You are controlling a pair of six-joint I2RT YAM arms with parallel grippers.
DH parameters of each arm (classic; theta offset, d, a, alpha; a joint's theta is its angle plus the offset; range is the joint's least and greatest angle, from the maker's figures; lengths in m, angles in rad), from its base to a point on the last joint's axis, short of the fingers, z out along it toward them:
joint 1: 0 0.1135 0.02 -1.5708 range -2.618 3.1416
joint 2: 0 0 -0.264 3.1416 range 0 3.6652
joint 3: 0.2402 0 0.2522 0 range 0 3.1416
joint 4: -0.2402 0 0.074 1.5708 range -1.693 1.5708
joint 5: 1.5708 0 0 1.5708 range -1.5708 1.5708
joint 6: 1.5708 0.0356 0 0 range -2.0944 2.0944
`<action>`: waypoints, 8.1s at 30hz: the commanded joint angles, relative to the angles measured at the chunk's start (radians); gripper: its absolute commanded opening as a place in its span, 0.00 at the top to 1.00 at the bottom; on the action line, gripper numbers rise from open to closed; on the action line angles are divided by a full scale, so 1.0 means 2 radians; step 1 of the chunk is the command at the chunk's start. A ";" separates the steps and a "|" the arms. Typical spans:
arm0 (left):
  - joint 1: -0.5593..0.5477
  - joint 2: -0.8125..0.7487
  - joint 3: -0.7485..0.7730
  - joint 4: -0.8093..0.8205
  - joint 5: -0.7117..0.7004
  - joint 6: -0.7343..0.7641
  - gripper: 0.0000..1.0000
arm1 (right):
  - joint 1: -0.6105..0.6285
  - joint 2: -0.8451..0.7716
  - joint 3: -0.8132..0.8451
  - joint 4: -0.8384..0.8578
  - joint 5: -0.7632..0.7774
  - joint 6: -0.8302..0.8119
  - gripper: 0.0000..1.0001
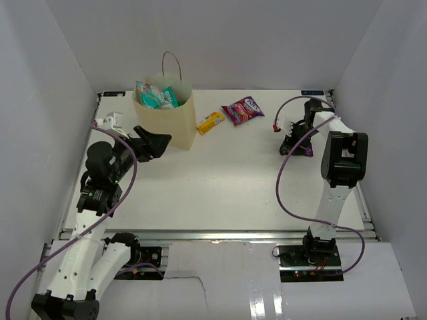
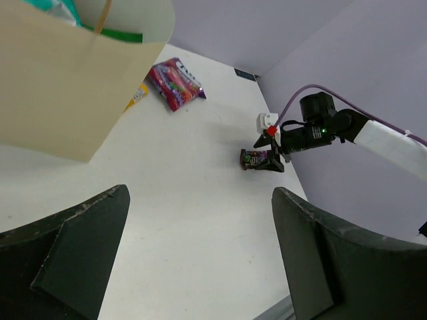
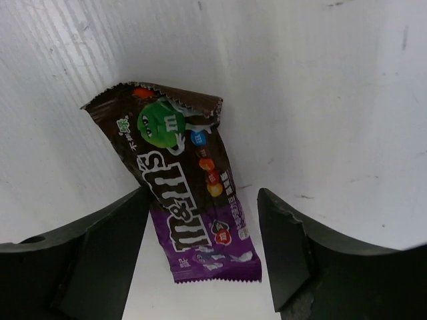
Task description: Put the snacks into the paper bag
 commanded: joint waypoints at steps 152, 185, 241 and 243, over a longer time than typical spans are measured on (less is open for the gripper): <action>-0.241 0.491 0.081 0.173 0.056 -0.360 0.06 | 0.231 -0.354 -0.269 0.257 -0.201 0.418 0.92; -0.107 0.456 0.579 -0.208 -0.237 0.131 0.98 | 0.114 -0.423 -0.219 0.158 -0.245 0.415 0.08; -0.057 -0.066 0.063 -0.110 -0.246 0.067 0.02 | 0.309 0.208 0.320 0.345 0.282 0.873 0.12; -0.057 -0.066 0.065 -0.118 -0.249 0.068 0.02 | 0.317 0.223 0.325 0.358 0.294 0.870 0.12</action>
